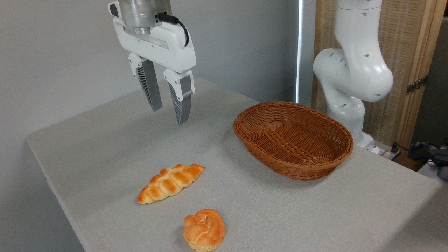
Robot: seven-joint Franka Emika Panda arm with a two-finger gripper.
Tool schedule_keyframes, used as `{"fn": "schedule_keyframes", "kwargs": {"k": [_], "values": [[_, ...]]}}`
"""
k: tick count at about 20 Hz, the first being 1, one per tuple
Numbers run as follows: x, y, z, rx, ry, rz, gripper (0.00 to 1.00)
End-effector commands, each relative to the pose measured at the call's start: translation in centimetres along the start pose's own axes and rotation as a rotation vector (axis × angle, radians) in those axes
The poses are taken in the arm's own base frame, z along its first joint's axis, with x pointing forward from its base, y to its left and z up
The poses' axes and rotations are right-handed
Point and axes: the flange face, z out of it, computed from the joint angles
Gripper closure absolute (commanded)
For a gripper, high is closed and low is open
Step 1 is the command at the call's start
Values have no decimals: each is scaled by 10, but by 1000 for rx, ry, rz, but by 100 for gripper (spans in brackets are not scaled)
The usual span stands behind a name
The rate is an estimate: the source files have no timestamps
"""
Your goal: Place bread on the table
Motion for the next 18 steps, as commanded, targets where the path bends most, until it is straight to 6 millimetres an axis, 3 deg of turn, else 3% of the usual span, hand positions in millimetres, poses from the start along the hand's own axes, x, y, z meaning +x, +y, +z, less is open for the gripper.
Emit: {"fn": "schedule_keyframes", "kwargs": {"k": [1,18], "values": [[-8,-12,-8,-15,1,-24,0],[-11,-12,-14,39,-21,-7,0]]}}
